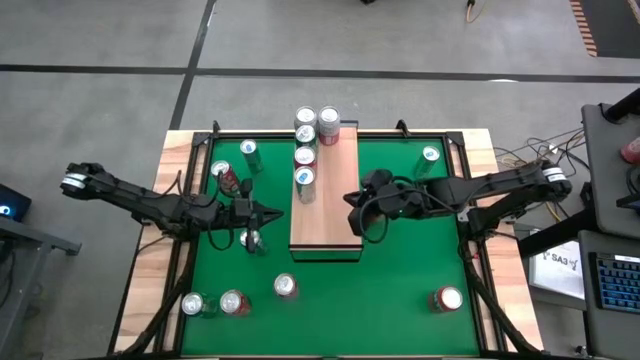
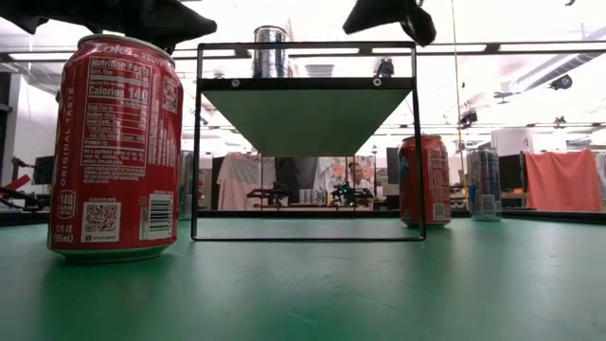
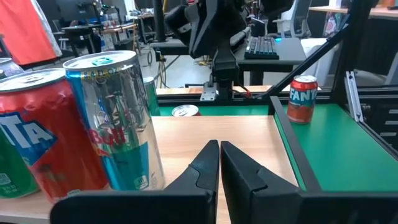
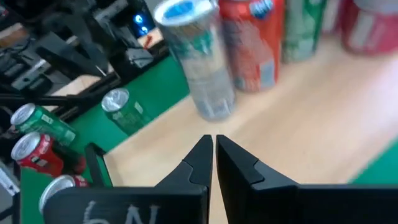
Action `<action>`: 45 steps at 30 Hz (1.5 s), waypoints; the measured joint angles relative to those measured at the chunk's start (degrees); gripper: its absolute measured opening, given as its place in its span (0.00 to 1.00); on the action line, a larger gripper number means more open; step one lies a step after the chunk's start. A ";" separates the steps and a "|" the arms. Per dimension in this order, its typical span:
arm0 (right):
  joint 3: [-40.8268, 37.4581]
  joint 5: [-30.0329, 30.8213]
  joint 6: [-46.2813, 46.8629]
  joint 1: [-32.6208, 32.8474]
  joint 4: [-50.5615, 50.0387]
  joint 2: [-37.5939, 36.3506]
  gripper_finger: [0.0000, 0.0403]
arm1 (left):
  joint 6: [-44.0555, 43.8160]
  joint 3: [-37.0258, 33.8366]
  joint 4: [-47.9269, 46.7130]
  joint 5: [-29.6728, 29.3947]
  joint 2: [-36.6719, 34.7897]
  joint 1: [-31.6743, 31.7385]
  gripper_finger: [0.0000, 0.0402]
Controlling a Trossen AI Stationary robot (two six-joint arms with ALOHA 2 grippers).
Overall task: Place canned beverage on shelf
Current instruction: Put the orange can on the shelf
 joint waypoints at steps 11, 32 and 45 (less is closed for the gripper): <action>0.00 -8.65 16.99 0.02 -14.78 0.65 0.03 | 3.12 0.00 0.02 0.00 -1.45 0.00 0.00; 0.00 -36.93 46.89 5.68 -34.20 0.15 0.03 | 13.09 0.00 6.69 -0.02 -1.62 0.02 0.00; 1.37 -47.09 66.61 20.07 -45.15 0.24 0.03 | 15.33 0.00 8.22 -0.02 -1.65 0.07 0.00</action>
